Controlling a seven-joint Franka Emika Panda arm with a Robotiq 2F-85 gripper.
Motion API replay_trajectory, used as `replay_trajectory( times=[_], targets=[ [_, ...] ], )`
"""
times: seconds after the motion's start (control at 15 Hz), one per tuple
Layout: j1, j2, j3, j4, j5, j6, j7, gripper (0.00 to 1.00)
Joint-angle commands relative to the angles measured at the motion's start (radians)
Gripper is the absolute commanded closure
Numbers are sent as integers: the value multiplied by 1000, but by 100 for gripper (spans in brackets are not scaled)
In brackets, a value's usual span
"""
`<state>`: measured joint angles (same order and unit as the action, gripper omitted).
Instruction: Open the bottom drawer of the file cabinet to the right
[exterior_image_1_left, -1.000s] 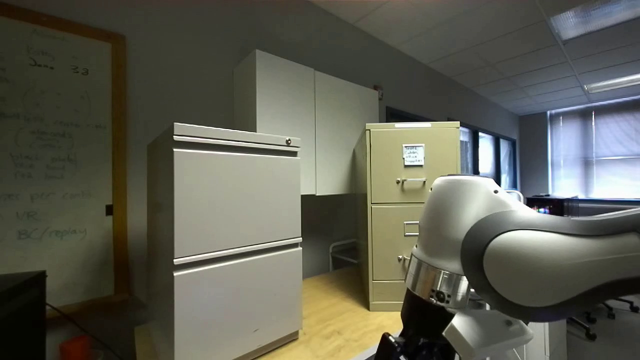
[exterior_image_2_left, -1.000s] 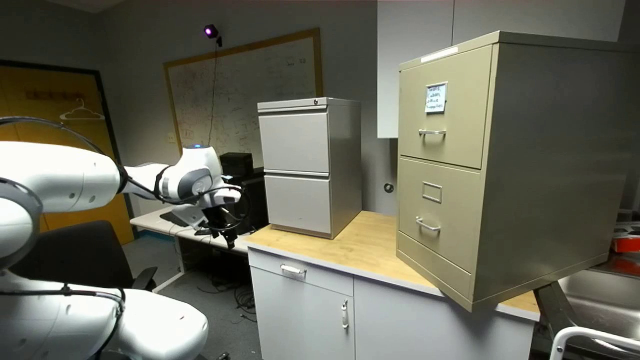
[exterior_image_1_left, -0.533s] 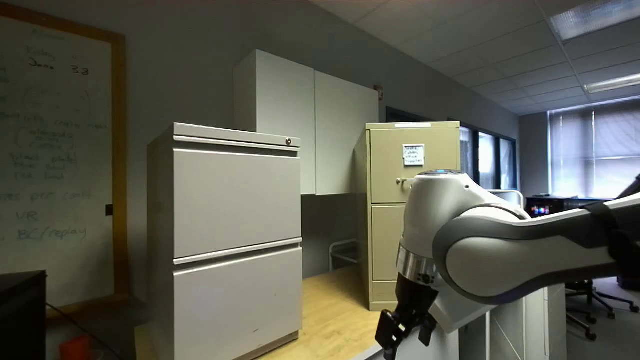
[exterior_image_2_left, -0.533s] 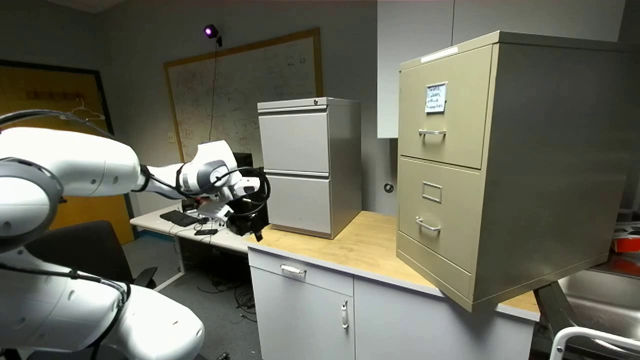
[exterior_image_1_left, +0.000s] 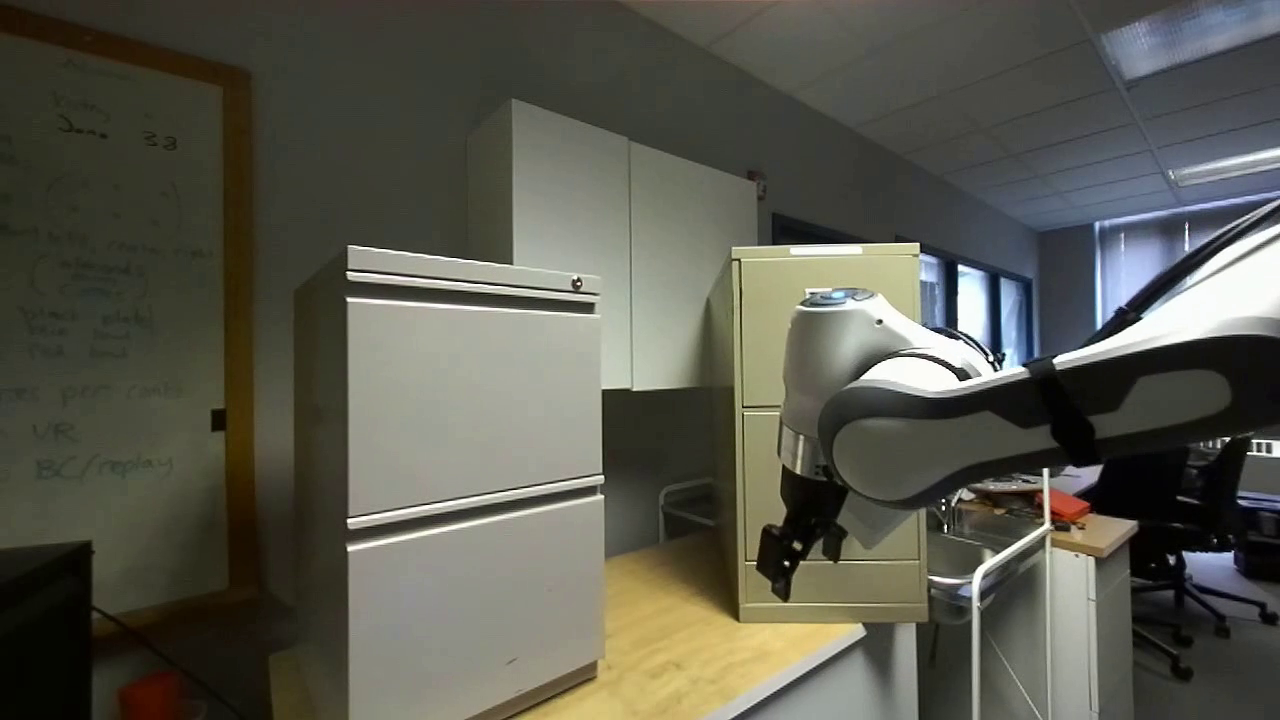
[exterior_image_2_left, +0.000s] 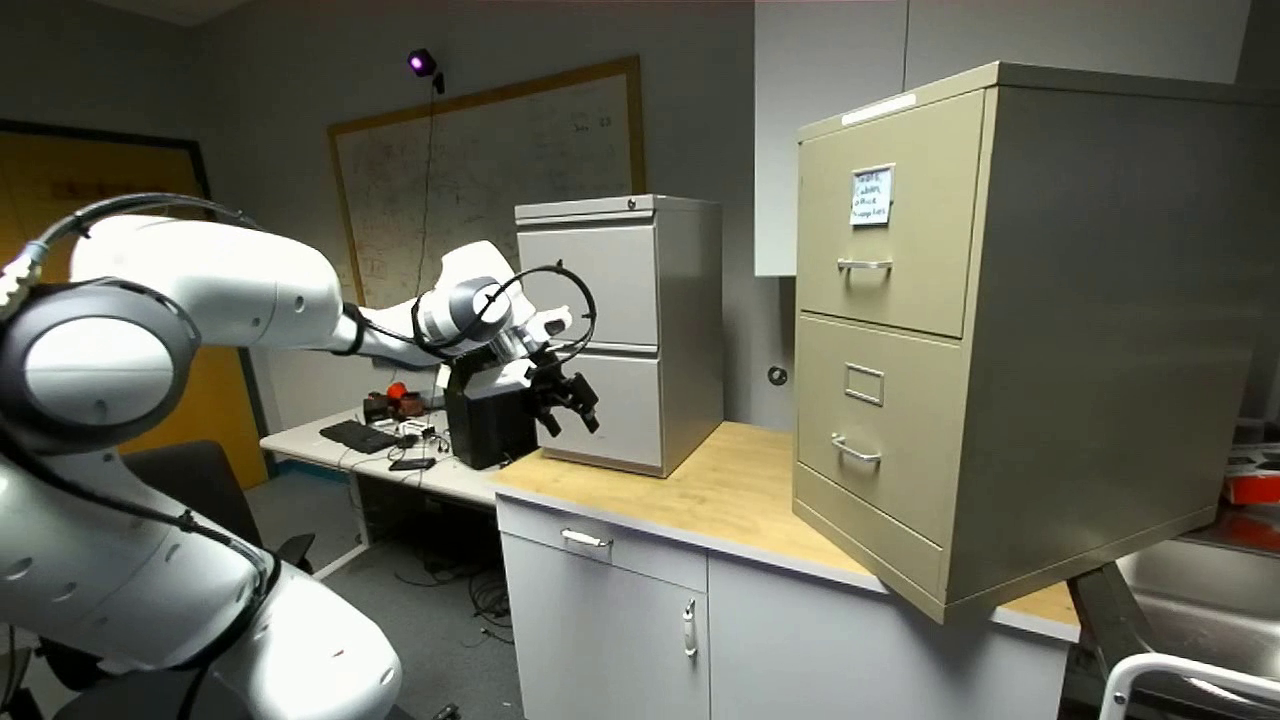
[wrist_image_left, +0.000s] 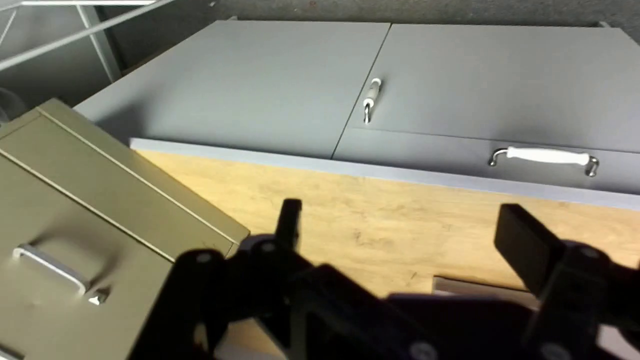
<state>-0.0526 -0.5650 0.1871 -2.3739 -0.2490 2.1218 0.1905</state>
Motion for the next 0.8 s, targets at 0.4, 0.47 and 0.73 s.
replay_trajectory(
  times=[0.4,0.47,0.73],
  targets=[
    [-23,323,-134,342,-166,64,-205,0],
    [-28,360,-145,375,-181,76,-218,0],
    [-50,485,-193,500,-256,100,-245,0]
  ],
)
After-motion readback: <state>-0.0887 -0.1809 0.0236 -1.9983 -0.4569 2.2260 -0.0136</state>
